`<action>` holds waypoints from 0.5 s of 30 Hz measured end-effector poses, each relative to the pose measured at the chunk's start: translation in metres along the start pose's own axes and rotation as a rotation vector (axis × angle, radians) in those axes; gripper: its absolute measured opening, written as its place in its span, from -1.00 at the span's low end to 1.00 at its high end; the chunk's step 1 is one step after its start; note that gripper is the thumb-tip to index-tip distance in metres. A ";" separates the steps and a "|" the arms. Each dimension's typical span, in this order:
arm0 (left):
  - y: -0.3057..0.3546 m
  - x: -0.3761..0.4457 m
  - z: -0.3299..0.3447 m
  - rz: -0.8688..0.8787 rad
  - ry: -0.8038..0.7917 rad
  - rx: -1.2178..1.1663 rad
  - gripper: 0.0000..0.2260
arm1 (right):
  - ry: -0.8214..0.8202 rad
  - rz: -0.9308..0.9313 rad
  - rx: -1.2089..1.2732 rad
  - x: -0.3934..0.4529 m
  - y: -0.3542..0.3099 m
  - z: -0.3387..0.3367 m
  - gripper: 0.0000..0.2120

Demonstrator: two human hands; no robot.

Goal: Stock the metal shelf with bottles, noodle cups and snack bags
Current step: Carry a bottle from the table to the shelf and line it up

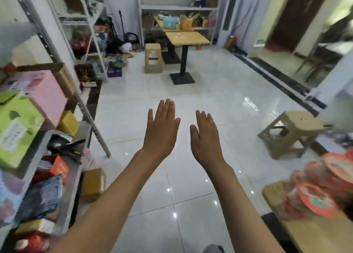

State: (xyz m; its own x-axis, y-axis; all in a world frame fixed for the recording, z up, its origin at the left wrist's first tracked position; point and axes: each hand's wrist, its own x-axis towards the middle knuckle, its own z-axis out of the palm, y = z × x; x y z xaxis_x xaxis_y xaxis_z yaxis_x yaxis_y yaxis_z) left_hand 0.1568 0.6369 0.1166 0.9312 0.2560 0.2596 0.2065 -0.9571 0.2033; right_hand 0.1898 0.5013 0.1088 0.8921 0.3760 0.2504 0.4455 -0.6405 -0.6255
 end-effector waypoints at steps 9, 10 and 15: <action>0.273 0.041 0.067 0.539 -0.091 -0.094 -0.47 | 0.338 0.405 -0.009 -0.051 0.187 -0.188 -0.49; 0.305 0.041 0.074 0.597 -0.103 -0.115 -0.48 | 0.383 0.438 -0.009 -0.059 0.207 -0.207 -0.49; 0.446 0.024 0.111 0.822 -0.193 -0.163 -0.48 | 0.579 0.652 -0.012 -0.113 0.305 -0.280 -0.56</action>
State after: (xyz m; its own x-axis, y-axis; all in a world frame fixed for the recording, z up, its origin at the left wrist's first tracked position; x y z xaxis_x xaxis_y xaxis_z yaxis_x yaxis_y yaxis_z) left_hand 0.3048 0.2006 0.1086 0.8040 -0.5518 0.2216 -0.5879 -0.7934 0.1577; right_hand 0.2458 0.0753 0.0967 0.8658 -0.4654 0.1839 -0.1691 -0.6179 -0.7679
